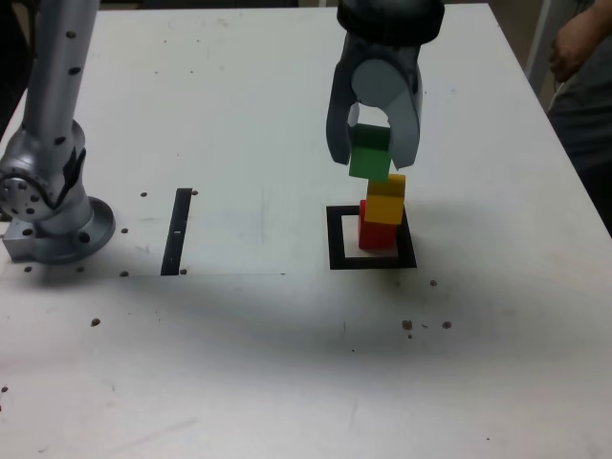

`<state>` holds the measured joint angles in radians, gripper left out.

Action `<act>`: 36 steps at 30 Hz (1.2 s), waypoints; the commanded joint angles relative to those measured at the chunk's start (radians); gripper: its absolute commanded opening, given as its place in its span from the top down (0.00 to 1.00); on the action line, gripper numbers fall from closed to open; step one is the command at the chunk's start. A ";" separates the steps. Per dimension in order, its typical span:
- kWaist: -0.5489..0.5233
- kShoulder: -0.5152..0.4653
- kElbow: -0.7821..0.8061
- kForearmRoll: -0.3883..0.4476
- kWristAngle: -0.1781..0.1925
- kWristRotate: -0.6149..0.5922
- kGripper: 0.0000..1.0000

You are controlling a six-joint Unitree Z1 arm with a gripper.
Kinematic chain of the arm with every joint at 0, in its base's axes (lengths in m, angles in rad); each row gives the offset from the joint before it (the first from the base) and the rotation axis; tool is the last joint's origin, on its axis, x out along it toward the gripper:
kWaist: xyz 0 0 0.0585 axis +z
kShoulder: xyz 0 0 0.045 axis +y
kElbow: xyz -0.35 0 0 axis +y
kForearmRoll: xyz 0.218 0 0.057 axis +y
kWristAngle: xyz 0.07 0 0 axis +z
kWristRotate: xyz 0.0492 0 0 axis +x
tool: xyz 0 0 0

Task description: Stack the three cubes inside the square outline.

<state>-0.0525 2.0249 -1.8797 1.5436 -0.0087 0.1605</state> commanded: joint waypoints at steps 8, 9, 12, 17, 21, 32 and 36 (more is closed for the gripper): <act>0.006 0.023 0.010 -0.041 -0.012 0.010 0.75; 0.007 0.024 0.012 -0.044 -0.014 0.010 0.75; 0.009 0.028 0.016 -0.052 -0.019 0.010 0.75; 0.013 0.031 0.027 -0.067 -0.025 0.012 0.69; 0.015 0.030 0.032 -0.077 -0.025 0.017 0.28; 0.016 0.009 0.058 -0.101 -0.022 0.020 0.00; 0.017 -0.025 0.081 -0.118 -0.010 0.018 0.00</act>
<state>-0.0377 2.0182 -1.8015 1.4308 -0.0225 0.1789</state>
